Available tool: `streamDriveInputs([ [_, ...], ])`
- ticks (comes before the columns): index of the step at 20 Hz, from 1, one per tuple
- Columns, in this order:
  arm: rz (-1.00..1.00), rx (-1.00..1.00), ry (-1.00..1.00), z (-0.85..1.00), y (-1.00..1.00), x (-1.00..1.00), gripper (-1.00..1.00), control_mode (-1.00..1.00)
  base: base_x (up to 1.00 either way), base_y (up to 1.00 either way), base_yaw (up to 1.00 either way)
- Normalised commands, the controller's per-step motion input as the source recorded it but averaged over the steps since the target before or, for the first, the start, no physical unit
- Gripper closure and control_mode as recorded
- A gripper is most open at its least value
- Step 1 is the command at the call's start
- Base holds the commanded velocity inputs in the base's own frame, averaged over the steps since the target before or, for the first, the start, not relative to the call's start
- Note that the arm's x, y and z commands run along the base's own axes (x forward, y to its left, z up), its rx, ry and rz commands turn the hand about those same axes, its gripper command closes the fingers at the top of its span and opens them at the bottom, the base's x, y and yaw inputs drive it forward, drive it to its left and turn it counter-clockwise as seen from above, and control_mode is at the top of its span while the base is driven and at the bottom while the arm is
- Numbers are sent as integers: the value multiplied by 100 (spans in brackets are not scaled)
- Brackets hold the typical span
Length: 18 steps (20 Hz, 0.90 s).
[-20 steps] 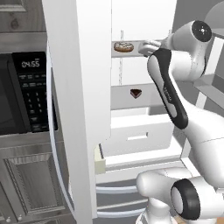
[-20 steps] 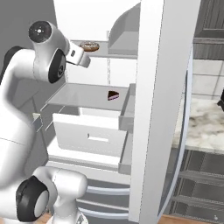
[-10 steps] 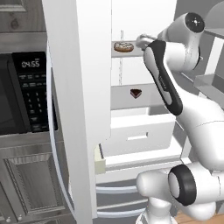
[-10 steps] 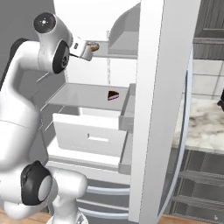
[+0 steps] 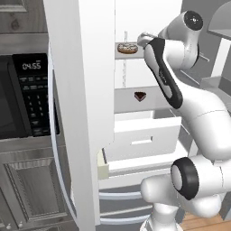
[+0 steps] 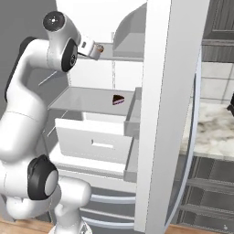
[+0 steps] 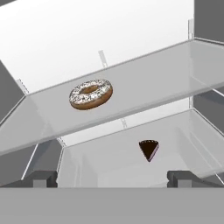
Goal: Take the donut and cake from the fridge and place them on the empty tray on the dining counter.
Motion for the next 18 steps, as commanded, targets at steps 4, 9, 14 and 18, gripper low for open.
streamDriveInputs([
  [4,0,0,0,0,0,30,-100,-100,0,0,0],
  [9,0,0,0,0,0,34,-100,-100,0,0,0],
  [14,0,0,2,0,0,42,-100,-100,0,0,0],
  [18,1,0,4,0,0,39,-100,-100,0,0,0],
])
